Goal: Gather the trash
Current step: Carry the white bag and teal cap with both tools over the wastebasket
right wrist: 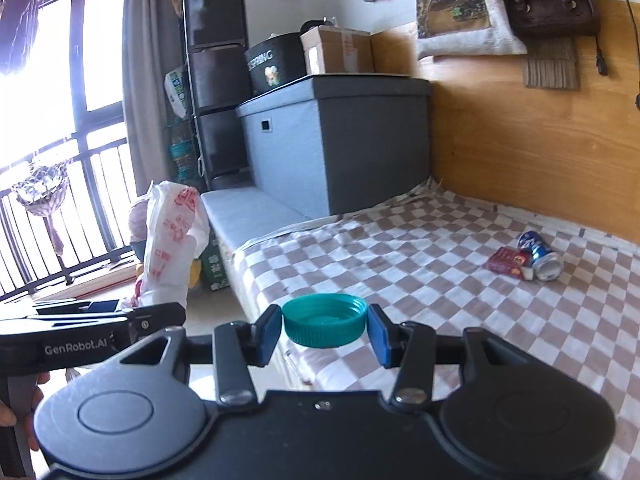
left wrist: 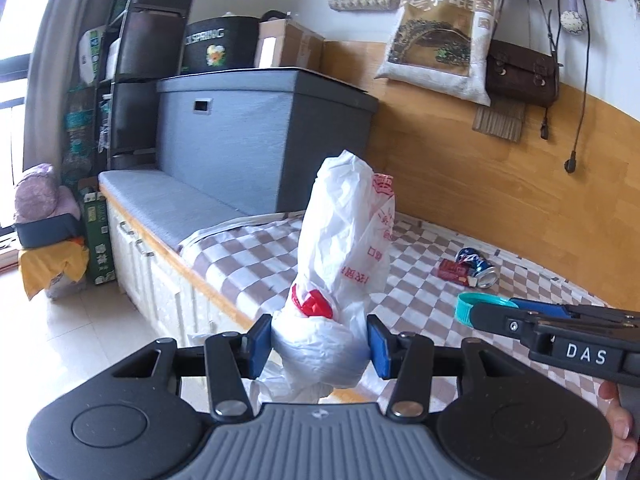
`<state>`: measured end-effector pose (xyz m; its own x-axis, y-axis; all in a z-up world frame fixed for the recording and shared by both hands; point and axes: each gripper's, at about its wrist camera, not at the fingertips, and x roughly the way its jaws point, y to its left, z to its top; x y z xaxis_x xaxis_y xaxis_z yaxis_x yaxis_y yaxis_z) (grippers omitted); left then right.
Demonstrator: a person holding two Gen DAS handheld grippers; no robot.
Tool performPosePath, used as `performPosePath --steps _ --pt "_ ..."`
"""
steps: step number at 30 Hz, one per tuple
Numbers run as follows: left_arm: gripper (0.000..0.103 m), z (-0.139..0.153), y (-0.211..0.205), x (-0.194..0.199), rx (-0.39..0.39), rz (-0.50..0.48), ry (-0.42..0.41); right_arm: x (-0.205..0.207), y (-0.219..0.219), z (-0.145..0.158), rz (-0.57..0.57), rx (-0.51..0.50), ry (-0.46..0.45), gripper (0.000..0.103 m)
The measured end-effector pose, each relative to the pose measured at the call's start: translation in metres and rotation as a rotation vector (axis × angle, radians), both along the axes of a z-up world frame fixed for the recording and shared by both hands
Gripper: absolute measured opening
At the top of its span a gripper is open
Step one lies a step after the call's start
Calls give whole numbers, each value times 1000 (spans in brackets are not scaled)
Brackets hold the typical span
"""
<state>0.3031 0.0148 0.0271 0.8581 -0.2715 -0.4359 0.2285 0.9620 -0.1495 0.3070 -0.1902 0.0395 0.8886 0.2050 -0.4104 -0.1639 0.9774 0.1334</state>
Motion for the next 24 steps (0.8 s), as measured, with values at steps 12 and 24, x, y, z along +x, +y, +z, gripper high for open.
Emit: performPosePath --steps 12,24 --pt "50 -61 37 11 -3 109 117 33 33 -65 128 55 101 47" --pt "50 -171 69 66 -49 147 323 87 82 -149 275 -94 238 46"
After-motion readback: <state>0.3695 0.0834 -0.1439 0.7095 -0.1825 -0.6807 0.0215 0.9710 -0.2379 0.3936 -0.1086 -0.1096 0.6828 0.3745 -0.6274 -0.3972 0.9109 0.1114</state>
